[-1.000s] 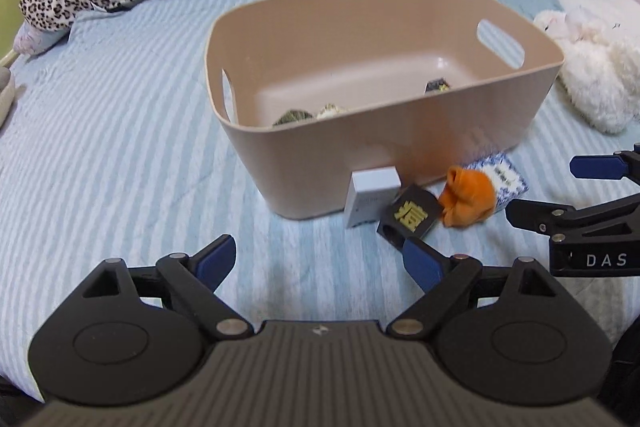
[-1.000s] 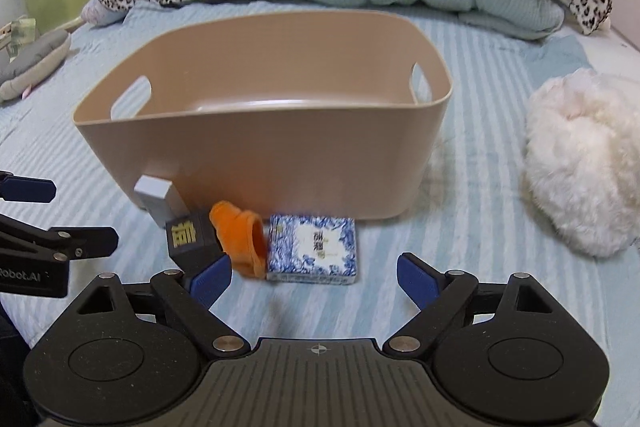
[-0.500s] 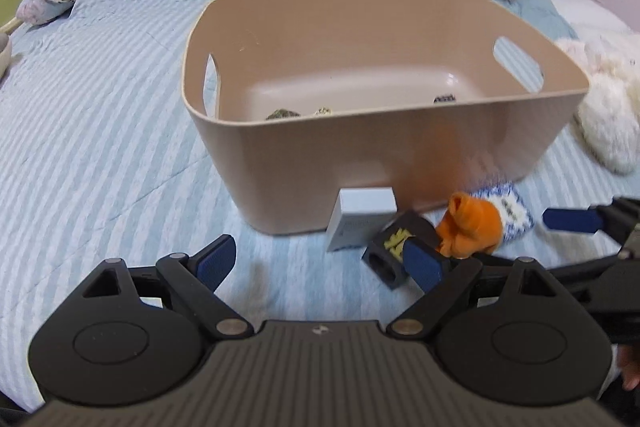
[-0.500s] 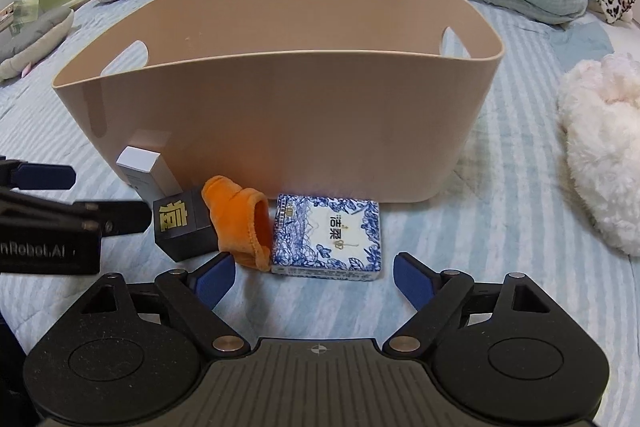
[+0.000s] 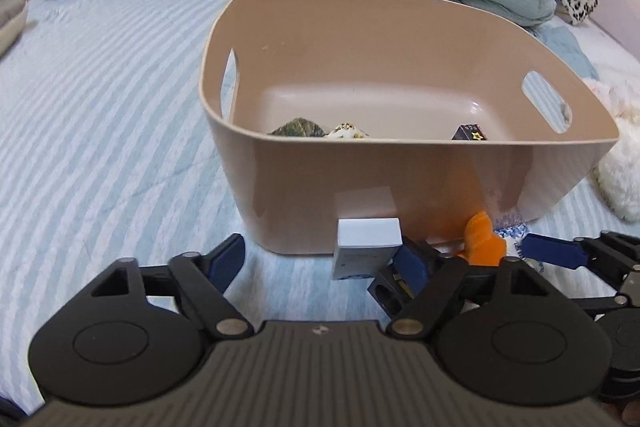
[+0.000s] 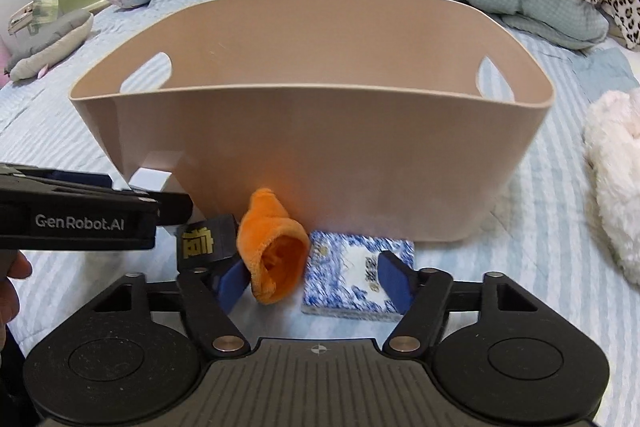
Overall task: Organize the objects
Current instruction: 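Grasp the small white box with the left gripper while the right grasps the orange plush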
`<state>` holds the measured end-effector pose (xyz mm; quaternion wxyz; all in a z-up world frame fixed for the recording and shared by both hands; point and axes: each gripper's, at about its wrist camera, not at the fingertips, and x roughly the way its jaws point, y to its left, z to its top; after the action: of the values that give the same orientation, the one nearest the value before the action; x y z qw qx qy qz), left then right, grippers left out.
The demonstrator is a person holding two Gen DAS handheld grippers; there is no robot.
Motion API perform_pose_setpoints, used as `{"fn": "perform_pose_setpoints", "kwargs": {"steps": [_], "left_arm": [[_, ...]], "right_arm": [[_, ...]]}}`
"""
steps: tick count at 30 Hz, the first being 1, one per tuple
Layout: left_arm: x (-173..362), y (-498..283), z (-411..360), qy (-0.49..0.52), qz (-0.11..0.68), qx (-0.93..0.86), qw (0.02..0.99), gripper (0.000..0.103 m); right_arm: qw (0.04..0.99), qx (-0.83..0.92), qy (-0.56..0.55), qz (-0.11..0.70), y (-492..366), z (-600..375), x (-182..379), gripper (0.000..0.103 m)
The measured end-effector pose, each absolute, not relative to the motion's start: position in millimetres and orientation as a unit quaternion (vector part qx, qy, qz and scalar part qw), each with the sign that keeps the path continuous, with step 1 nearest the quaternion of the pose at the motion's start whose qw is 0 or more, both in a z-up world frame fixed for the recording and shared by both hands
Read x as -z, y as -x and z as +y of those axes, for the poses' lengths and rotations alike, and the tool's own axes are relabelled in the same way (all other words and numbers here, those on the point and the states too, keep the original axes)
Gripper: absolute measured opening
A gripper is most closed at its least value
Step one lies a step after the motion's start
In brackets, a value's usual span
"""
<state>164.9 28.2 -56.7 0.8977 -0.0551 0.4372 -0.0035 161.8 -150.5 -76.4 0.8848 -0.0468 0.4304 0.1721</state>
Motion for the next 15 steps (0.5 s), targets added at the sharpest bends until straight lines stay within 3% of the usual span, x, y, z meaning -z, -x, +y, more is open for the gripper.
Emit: {"fn": "perform_pose_setpoints", "kwargs": {"steps": [3, 4, 8, 15], "left_arm": [[57, -165, 32, 0.060, 0.435, 0.005, 0.898, 0.057], [58, -165, 32, 0.059, 0.436, 0.006, 0.898, 0.056], [58, -163, 32, 0.054, 0.431, 0.008, 0.900, 0.046], [50, -155, 26, 0.031, 0.418, 0.019, 0.908, 0.037]], "right_arm": [[0.885, -0.180, 0.049, 0.426, -161, -145, 75, 0.050], [0.885, -0.182, 0.050, 0.425, -160, -144, 75, 0.044], [0.883, -0.195, 0.050, 0.423, -159, -139, 72, 0.010], [0.884, -0.198, 0.044, 0.420, -152, -142, 66, 0.007]]}}
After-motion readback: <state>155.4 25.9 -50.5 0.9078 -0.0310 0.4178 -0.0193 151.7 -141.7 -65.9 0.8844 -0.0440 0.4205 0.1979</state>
